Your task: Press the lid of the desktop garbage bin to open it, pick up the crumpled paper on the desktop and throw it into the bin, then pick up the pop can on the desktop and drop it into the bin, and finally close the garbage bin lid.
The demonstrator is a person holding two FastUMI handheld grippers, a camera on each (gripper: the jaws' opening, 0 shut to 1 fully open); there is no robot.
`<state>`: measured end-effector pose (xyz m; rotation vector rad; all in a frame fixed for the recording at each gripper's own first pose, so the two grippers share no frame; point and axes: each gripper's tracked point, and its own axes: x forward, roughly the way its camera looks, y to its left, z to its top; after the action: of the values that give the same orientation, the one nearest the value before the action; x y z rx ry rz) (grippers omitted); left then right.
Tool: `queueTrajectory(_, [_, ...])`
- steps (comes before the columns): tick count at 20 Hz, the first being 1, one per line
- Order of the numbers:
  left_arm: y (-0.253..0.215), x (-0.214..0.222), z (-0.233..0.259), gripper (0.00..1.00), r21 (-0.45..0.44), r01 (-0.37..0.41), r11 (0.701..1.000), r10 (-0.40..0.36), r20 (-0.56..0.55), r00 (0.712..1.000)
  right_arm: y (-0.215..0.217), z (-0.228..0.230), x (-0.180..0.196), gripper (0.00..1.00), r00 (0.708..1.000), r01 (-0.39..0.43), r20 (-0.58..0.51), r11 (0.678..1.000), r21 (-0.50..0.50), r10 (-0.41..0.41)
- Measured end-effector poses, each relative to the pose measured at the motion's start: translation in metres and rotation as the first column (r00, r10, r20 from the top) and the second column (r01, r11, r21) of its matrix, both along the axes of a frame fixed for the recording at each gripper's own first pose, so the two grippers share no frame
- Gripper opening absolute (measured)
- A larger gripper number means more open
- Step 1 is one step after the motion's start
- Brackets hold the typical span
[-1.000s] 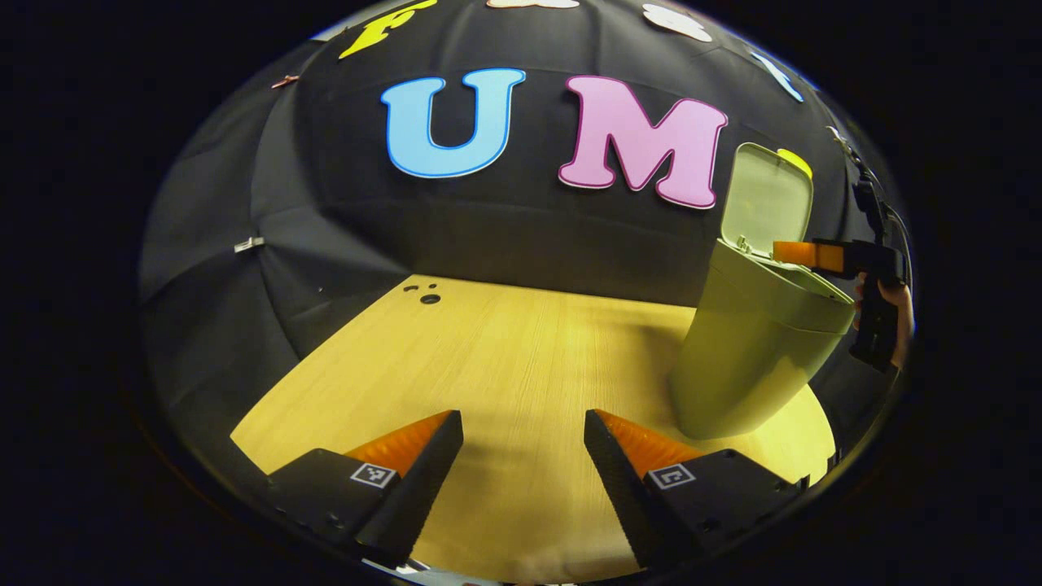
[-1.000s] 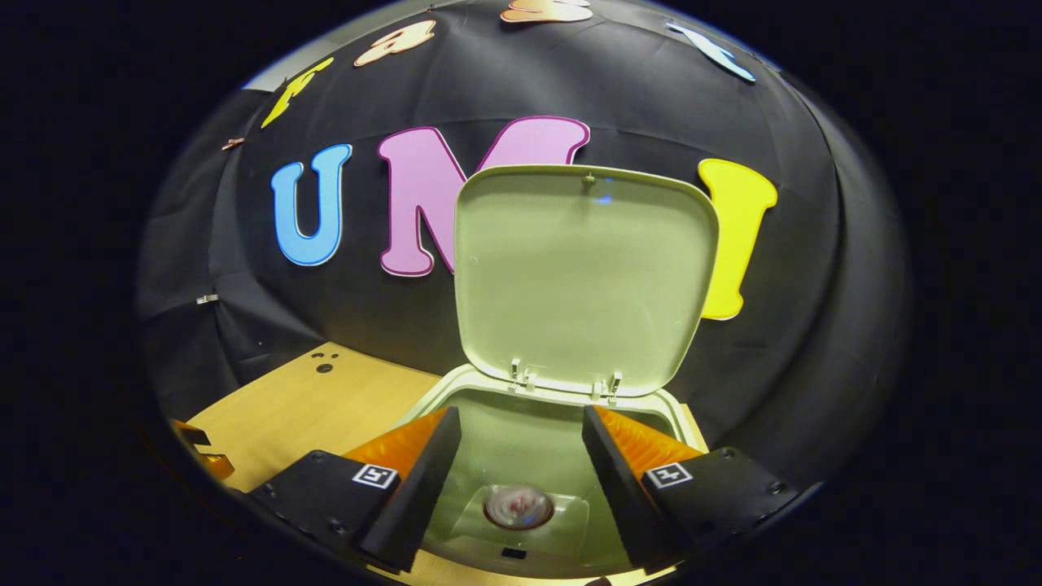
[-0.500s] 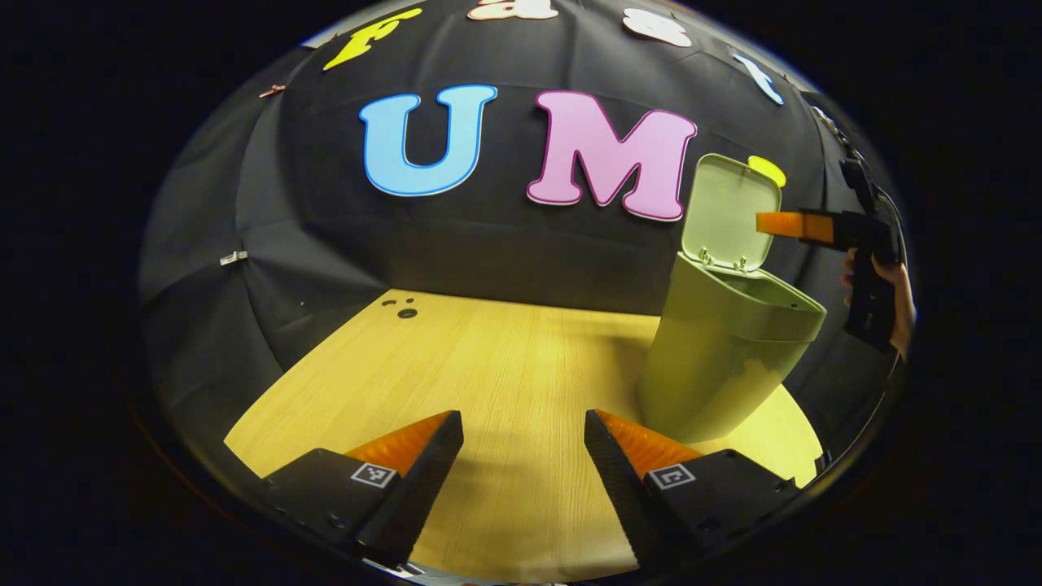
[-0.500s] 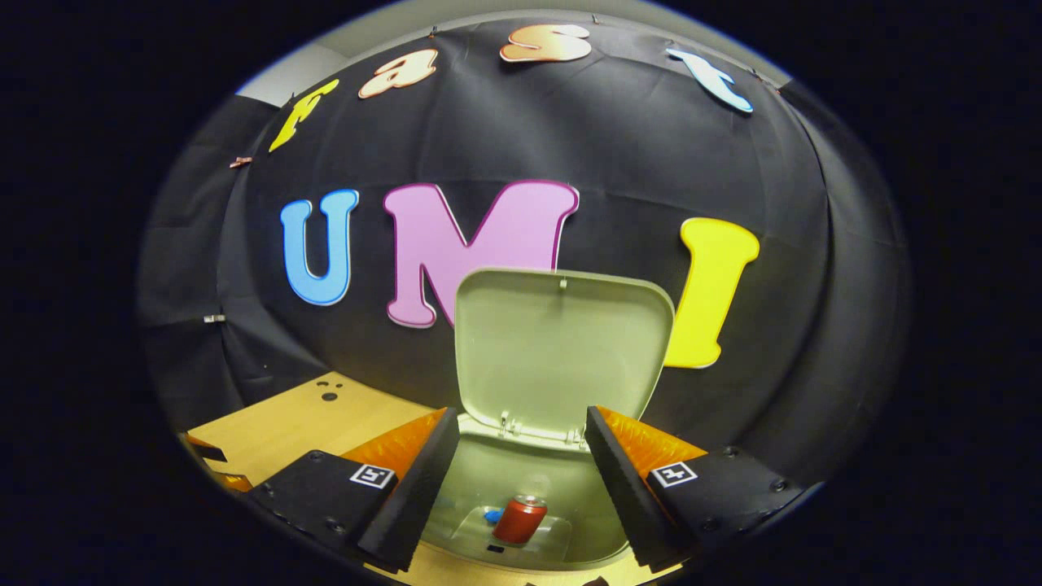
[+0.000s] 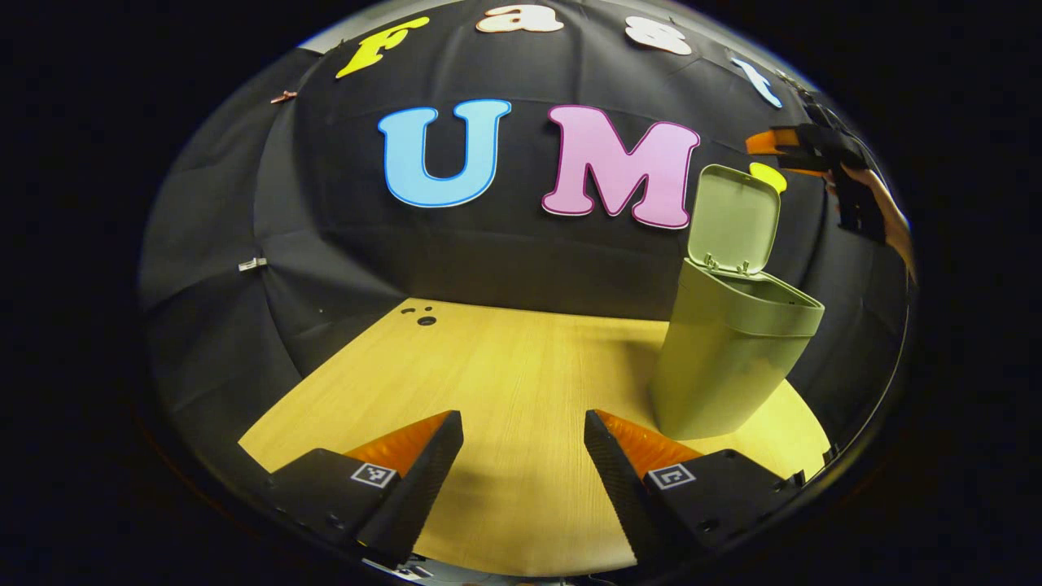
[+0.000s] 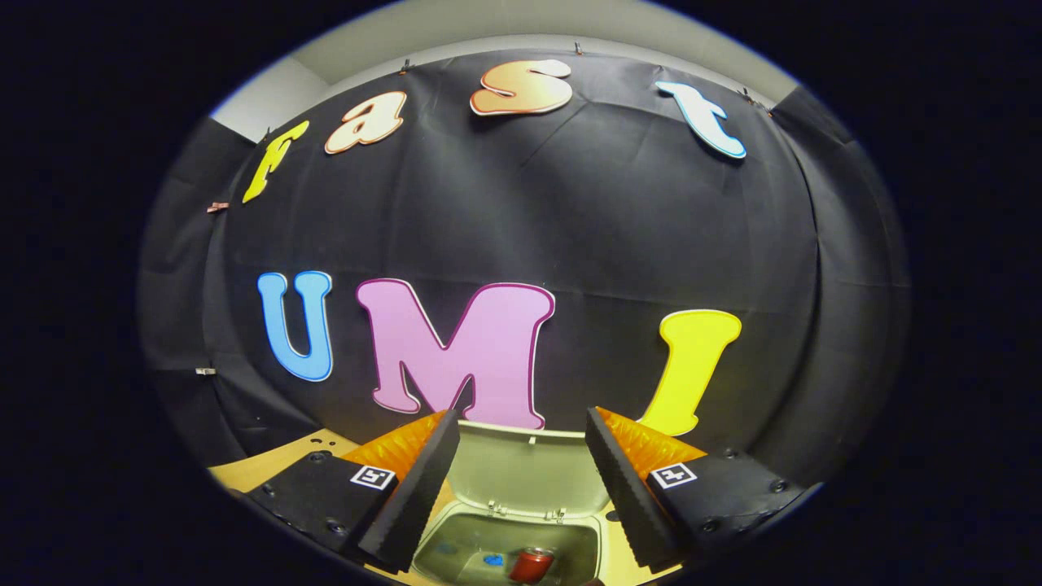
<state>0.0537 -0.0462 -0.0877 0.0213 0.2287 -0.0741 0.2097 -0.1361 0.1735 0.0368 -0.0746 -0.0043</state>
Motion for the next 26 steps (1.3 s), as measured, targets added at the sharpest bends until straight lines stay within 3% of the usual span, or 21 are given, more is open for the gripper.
queueTrajectory(5, [0.03, -0.012, -0.015, 0.96, -0.073, -0.107, 0.992, 0.104, -0.034, 0.994, 0.003, 0.011, 0.036, 0.97, 0.999, 0.027, -0.02, 0.999, -0.032, -0.027])
queueTrajectory(13, [0.069, -0.019, -0.023, 0.96, -0.127, -0.216, 0.968, 0.21, -0.056, 0.976, 0.009, -0.023, 0.086, 0.98, 0.993, 0.034, -0.116, 0.999, -0.029, -0.037])
queueTrajectory(20, [0.076, -0.017, -0.023, 0.96, -0.135, -0.213, 0.968, 0.207, -0.058, 0.977, 0.002, -0.041, 0.083, 0.98, 0.982, 0.041, -0.186, 0.997, 0.067, -0.028])
queueTrajectory(26, [0.066, -0.015, -0.014, 0.96, -0.085, -0.154, 0.984, 0.152, -0.028, 0.988, 0.01, -0.051, 0.043, 0.98, 0.985, 0.025, -0.17, 0.999, 0.032, -0.019])
